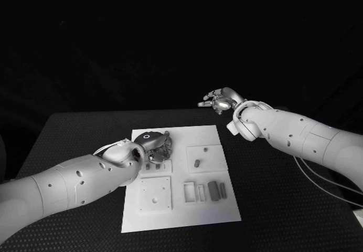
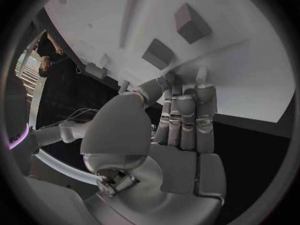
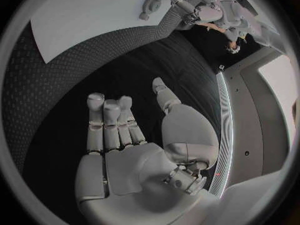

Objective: Assemble the parts on the task board

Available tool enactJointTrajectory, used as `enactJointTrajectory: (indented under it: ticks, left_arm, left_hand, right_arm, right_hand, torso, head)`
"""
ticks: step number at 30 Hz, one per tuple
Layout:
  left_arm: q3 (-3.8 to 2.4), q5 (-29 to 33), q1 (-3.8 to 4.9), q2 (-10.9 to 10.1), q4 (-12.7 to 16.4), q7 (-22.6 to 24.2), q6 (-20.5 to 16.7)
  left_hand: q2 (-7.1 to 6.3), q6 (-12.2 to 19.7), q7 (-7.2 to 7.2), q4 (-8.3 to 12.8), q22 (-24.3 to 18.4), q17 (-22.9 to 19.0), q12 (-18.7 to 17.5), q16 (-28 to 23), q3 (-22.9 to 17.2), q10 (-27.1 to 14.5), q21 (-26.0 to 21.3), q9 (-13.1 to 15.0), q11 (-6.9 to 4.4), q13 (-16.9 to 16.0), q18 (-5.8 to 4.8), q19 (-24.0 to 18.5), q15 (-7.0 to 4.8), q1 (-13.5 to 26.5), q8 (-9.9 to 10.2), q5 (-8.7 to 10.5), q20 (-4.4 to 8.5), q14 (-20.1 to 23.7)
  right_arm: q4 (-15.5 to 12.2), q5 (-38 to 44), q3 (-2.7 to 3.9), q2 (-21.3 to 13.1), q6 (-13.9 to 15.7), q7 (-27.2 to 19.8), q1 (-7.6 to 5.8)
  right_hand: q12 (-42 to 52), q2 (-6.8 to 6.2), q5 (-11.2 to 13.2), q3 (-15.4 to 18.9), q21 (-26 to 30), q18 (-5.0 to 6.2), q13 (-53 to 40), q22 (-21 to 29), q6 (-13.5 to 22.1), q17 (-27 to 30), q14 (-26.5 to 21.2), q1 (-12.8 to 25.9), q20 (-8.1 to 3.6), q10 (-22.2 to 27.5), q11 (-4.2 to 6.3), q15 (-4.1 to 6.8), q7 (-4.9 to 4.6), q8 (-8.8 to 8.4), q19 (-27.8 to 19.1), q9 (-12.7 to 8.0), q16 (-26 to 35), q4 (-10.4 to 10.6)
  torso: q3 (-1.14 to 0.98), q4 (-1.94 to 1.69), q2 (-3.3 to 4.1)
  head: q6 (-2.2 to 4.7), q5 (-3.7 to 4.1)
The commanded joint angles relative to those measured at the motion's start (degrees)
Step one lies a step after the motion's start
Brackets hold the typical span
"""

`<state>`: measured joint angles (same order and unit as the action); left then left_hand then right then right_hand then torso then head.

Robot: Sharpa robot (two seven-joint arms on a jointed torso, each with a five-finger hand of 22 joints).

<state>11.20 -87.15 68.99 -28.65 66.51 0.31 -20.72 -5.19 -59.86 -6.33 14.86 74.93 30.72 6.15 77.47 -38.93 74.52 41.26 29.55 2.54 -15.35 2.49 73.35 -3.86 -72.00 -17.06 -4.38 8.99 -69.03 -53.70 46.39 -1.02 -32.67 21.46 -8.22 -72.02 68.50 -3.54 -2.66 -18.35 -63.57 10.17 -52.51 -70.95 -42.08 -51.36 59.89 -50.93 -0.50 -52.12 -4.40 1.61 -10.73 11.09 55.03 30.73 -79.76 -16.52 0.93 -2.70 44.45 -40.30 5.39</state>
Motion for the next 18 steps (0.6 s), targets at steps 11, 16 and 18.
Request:
enactJointTrajectory:
  ticks: [11, 16, 18]
  left_arm:
    - [-1.14, 6.34, -0.08, -1.0, 1.12, 1.5, -1.28]
    - [-2.99, 6.52, -0.07, -1.78, 1.63, 1.4, -1.0]
    - [-3.44, 6.53, -0.02, -2.36, 2.06, 1.23, -0.66]
  left_hand:
    - [0.05, -0.48, -0.05, -0.03, 0.9, -0.18, 0.16, -0.04, -0.45, 0.57, 0.18, 0.12, -0.11, -0.15, 6.5, 0.26, -0.16, 0.58, -0.4, -0.25, 0.36, -0.57]
    - [0.01, -0.52, -0.04, -0.04, 0.9, -0.21, 0.14, -0.06, -0.48, 0.63, 0.18, 0.13, -0.13, -0.18, 6.48, 0.28, -0.18, 0.63, -0.43, -0.26, 0.38, -0.58]
    - [-0.01, -0.54, -0.02, -0.03, 0.9, -0.22, 0.14, -0.07, -0.5, 0.66, 0.17, 0.14, -0.15, -0.19, 6.48, 0.29, -0.2, 0.64, -0.44, -0.27, 0.39, -0.59]
  right_arm:
    - [-0.04, 0.26, 0.03, -0.05, -0.5, -0.59, 0.01]
    - [-0.05, 0.26, 0.03, -0.17, -0.49, -0.57, 0.01]
    - [-0.07, 0.26, 0.03, -0.23, -0.49, -0.55, 0.01]
  right_hand:
    - [0.22, 0.17, -0.05, 0.26, 0.15, 4.83, 0.09, 0.09, -0.01, 0.1, -0.46, 0.57, -0.32, 0.28, -0.1, 0.12, -0.28, 0.35, 0.02, -0.07, -0.33, 0.03]
    - [0.22, 0.17, -0.05, 0.26, 0.15, 4.83, 0.1, 0.09, -0.01, 0.1, -0.46, 0.57, -0.32, 0.28, -0.1, 0.12, -0.28, 0.35, 0.03, -0.07, -0.33, 0.03]
    - [0.23, 0.17, -0.05, 0.26, 0.15, 4.83, 0.11, 0.09, -0.01, 0.11, -0.46, 0.57, -0.32, 0.28, -0.1, 0.12, -0.28, 0.35, 0.03, -0.08, -0.34, 0.03]
  torso:
    - [0.0, -0.03, -0.03]
    - [0.01, -0.05, -0.03]
    - [0.01, -0.08, -0.03]
  head:
    - [0.41, -0.17]
    - [0.55, -0.31]
    - [0.63, -0.35]
